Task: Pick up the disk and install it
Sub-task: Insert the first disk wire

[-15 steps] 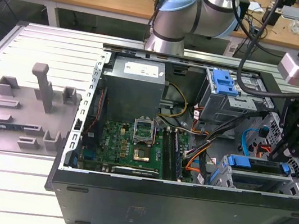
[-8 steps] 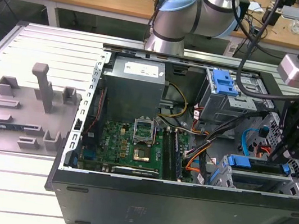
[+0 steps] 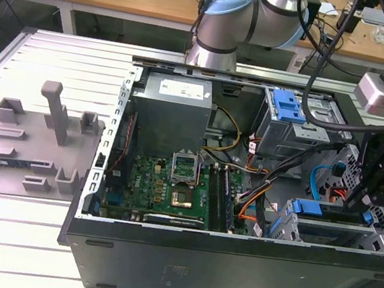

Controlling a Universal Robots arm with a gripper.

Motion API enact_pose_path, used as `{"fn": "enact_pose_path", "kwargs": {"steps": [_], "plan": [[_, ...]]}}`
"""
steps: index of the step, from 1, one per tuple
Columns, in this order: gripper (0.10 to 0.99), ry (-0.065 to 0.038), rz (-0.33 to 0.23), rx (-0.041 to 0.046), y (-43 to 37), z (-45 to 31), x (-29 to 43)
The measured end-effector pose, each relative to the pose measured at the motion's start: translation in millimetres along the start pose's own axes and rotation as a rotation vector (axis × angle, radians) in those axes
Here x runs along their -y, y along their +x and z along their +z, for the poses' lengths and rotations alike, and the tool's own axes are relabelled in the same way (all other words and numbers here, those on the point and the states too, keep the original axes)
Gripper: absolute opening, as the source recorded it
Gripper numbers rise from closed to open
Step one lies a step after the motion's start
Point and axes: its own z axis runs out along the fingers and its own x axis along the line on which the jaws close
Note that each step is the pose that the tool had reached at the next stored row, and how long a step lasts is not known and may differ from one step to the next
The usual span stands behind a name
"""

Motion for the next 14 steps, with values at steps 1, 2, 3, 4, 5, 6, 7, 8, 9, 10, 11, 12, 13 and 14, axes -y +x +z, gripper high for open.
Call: {"fn": "enact_pose_path", "kwargs": {"steps": [1, 2, 3, 4, 5, 6, 7, 8, 9, 10, 11, 12, 13, 14], "plan": [[0.169, 0.0, 0.0, 0.0, 0.0, 0.3, 0.0], [0.169, 0.0, 0.0, 0.0, 0.0, 0.5, 0.0], [0.169, 0.0, 0.0, 0.0, -0.1, 1.0, 0.0], [0.169, 0.0, 0.0, 0.0, -0.1, 1.3, 0.0], [0.169, 0.0, 0.0, 0.0001, -0.1, 1.7, 0.0], [0.169, 0.0, 0.0, -0.0001, -0.2, 2.1, 0.0], [0.169, 0.0, 0.0, -0.0002, -0.2, 2.5, 0.0], [0.169, 0.0, 0.0, -0.0003, -0.2, 3.4, 0.0], [0.169, 0.0, 0.0, -0.0005, -0.3, 3.8, 0.0], [0.169, 0.0, 0.0, -0.0006, -0.3, 4.2, 0.0], [0.169, 0.0, 0.0, -0.0006, -0.3, 5.0, 0.0], [0.169, 0.0, 0.0, -0.0004, -0.4, 5.4, 0.1], [0.169, 0.0, 0.0, -0.0003, -0.4, 5.7, 0.1], [0.169, 0.0, 0.0, -0.0002, -0.4, 5.9, 0.1]]}}
